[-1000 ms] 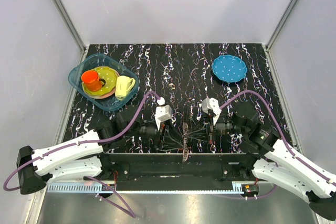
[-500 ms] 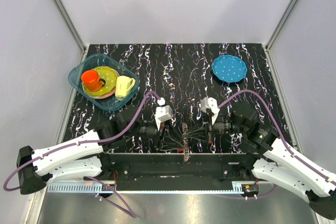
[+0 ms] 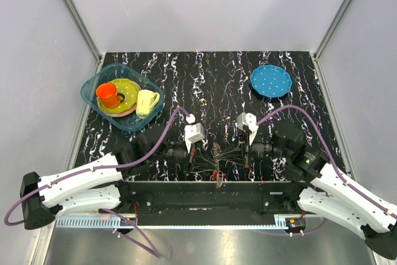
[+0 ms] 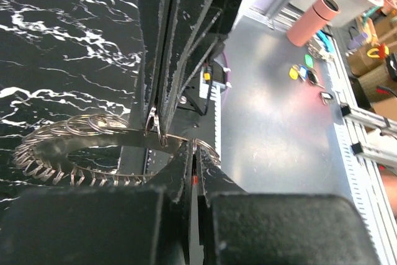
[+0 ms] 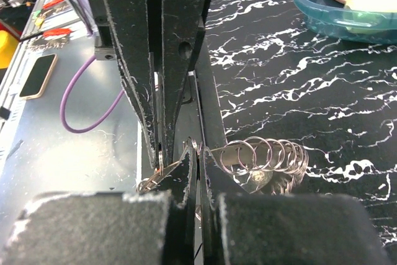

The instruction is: Remove the keys from the keyring

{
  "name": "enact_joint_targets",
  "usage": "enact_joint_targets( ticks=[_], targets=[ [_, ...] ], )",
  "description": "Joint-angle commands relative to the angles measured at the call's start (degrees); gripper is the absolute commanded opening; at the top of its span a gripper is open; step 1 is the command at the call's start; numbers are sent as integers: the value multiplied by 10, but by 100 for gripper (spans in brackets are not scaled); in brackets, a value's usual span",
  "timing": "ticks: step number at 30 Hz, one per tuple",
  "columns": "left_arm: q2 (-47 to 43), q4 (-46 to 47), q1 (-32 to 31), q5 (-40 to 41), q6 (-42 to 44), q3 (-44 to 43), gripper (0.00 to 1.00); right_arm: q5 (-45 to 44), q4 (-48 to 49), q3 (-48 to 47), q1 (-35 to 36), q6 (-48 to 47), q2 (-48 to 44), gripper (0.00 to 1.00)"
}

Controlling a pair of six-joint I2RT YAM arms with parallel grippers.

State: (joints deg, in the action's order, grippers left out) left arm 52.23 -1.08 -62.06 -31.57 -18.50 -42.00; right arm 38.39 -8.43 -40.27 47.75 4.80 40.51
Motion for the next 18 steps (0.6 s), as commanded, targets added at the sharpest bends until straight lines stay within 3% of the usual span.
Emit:
enact_joint_targets(
  ticks=[1, 4, 8, 9, 11, 18],
  targets=[
    [-10, -4, 0, 76, 8, -26, 0, -65, 30, -2, 2, 27, -8, 0],
    [-25, -13, 0, 128, 12, -23, 0, -124, 19, -2, 3, 50, -17, 1],
    [-28, -39, 1, 184, 9, -35, 0, -195, -18, -13, 3, 67, -38, 15],
    [-26, -45, 2, 193, 8, -38, 0, -216, -26, -15, 3, 68, -43, 22],
    [-20, -65, 1, 216, 1, -51, 0, -232, -45, -19, 3, 73, -61, 26],
    [-8, -81, 1, 258, -35, -72, 0, -185, -74, -24, 3, 98, -57, 38]
  ],
)
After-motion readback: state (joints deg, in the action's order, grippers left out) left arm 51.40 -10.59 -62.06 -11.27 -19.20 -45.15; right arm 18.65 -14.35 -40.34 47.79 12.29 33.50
